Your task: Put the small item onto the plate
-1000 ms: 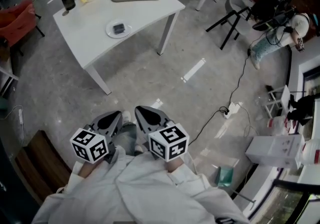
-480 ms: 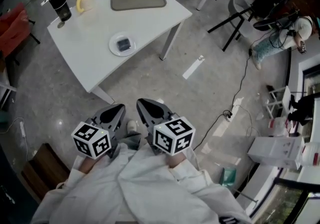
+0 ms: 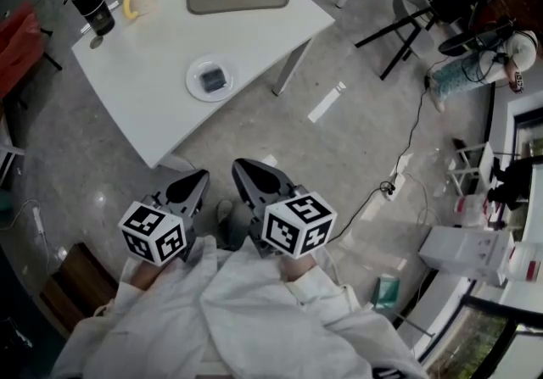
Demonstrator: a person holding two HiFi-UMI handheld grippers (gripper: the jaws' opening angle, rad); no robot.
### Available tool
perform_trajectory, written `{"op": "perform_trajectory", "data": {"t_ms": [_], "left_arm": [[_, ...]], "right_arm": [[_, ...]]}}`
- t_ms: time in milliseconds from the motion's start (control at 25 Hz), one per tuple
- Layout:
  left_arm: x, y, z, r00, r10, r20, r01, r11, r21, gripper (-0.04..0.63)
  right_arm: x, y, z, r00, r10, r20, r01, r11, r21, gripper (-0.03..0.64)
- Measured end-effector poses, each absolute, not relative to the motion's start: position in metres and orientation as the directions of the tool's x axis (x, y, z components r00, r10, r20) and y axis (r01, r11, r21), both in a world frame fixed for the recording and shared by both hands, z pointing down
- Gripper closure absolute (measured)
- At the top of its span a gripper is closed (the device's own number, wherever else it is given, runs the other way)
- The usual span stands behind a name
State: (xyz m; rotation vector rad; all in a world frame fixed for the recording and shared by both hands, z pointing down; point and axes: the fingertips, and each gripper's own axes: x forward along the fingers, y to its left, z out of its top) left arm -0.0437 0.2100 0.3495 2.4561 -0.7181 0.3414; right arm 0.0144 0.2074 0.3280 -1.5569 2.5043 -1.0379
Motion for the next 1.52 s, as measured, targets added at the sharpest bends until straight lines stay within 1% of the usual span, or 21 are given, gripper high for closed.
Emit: {"op": "perform_trajectory", "data": {"t_ms": [280,480,680,960,1160,1400,1520], "left_arm": [[-0.028,0.193,0.358,0.825,-0.4,0.4,-0.554,-0.715,0.428,0.584],[-0.018,0.165,0.355,0.811,-0.428,0.4,-0.576,-0.707,0.411,0.584],[-0.011,0.12,0.357,0.791,-0.46,0.403,-0.606,-0.679,0.414,0.584],[0.01,0.045,0.358,0.778,-0.477,0.41,-0.625,-0.656,0.423,0.584],[0.018,-0.004,0.357,0.754,-0.51,0.415,-0.657,-0.612,0.44,0.584],[0.02,-0.044,0.36,0.721,-0.556,0.413,-0.692,-0.545,0.473,0.584],[0.02,-0.06,0.363,0.708,-0.571,0.415,-0.703,-0.523,0.481,0.584]], "right_arm": [[0.026,0.186,0.332,-0.52,-0.8,0.3,-0.776,0.296,-0.557,0.601],[0.035,0.16,0.329,-0.549,-0.785,0.288,-0.764,0.331,-0.554,0.601],[0.041,0.11,0.325,-0.579,-0.765,0.281,-0.757,0.377,-0.533,0.601],[0.057,0.034,0.321,-0.622,-0.731,0.282,-0.737,0.423,-0.528,0.601],[0.069,-0.016,0.321,-0.644,-0.707,0.292,-0.727,0.448,-0.52,0.6],[0.076,-0.051,0.332,-0.712,-0.633,0.305,-0.673,0.489,-0.554,0.6],[0.074,-0.065,0.338,-0.733,-0.6,0.322,-0.661,0.516,-0.545,0.6]]}}
